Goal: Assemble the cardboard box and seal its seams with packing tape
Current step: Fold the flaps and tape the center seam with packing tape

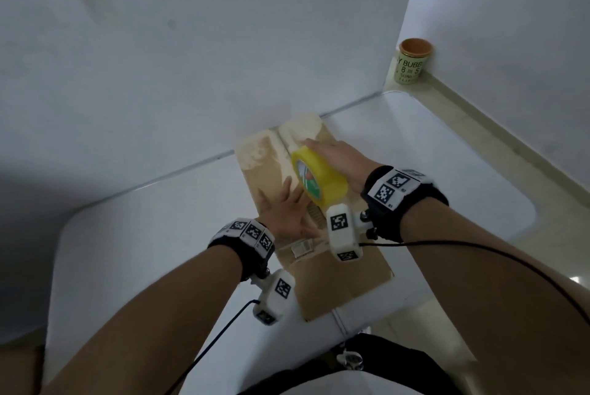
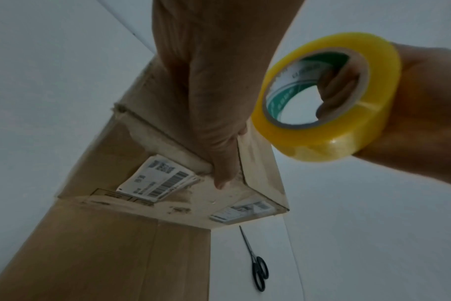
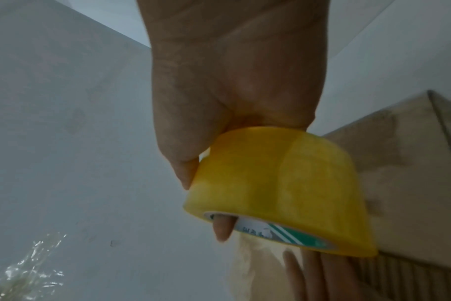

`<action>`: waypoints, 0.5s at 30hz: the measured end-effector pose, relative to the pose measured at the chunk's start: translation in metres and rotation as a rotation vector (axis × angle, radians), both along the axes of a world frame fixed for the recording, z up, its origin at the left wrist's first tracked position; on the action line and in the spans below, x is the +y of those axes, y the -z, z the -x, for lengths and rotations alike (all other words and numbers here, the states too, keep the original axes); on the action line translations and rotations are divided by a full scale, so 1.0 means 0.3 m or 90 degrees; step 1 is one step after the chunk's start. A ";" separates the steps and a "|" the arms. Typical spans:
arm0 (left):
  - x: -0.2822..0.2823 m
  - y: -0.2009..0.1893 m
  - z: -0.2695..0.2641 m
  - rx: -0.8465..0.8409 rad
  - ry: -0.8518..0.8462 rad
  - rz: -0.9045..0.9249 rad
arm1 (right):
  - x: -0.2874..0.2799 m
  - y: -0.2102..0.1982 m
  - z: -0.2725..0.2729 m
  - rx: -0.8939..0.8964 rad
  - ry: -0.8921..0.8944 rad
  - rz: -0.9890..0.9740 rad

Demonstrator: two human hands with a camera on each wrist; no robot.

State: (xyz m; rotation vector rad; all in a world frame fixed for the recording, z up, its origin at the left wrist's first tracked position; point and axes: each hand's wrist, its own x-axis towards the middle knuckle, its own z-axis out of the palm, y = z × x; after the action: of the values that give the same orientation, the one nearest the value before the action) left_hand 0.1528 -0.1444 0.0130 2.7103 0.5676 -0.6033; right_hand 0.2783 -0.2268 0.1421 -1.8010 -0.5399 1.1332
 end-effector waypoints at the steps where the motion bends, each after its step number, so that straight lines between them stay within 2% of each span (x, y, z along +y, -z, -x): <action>1: -0.005 -0.017 0.002 0.000 -0.019 -0.004 | -0.007 0.002 -0.003 -0.030 -0.004 0.019; 5: -0.032 -0.038 0.006 0.013 -0.014 -0.011 | -0.070 0.002 0.031 -0.047 0.004 0.000; 7: -0.034 -0.050 0.007 0.038 -0.021 -0.025 | -0.067 0.022 0.046 -0.076 -0.024 0.038; 10: -0.035 -0.052 0.003 0.046 -0.018 -0.052 | -0.090 0.048 0.057 -0.042 -0.060 0.096; 15: -0.027 0.003 0.010 0.017 -0.020 -0.057 | -0.151 -0.009 0.051 0.042 -0.041 0.076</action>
State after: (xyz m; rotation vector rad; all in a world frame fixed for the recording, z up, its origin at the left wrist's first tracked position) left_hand 0.1497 -0.1524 0.0119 2.7755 0.6573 -0.6214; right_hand 0.2629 -0.2721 0.1448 -1.8519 -0.5038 1.2877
